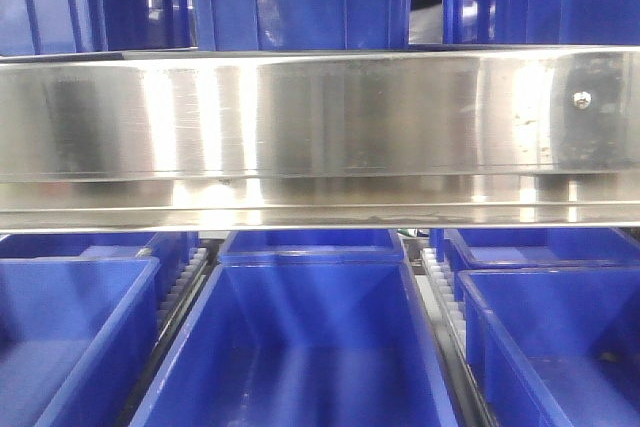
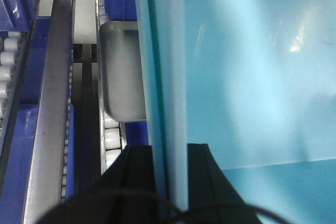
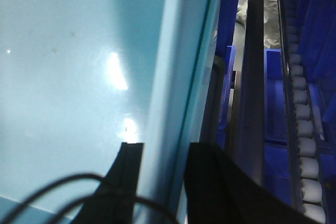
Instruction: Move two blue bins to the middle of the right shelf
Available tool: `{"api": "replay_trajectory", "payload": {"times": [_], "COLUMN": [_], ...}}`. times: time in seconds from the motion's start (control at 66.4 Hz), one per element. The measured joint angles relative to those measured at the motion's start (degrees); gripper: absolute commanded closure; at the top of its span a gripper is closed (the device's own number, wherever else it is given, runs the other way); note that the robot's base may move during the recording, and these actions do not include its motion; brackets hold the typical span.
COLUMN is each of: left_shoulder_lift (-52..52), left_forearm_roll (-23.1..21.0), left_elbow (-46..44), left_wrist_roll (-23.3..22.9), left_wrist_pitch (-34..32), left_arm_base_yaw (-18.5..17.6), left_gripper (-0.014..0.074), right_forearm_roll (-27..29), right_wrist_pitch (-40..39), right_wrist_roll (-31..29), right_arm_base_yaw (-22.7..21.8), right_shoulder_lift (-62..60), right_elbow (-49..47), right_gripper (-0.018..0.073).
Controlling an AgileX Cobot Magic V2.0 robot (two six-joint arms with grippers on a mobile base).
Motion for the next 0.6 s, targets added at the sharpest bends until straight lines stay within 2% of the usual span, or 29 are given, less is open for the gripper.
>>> {"api": "replay_trajectory", "payload": {"times": [0.603], "left_shoulder_lift": [0.0], "left_forearm_roll": [0.0], "left_elbow": [0.0], "left_wrist_roll": [0.0], "left_wrist_pitch": [0.0], "left_arm_base_yaw": [0.0], "left_gripper": [0.0707], "right_forearm_roll": [0.0], "right_wrist_pitch": [0.0], "right_wrist_roll": [0.0], "right_arm_base_yaw": [0.0], "right_shoulder_lift": [0.0], "right_elbow": [0.0], "right_gripper": [0.0712]}}
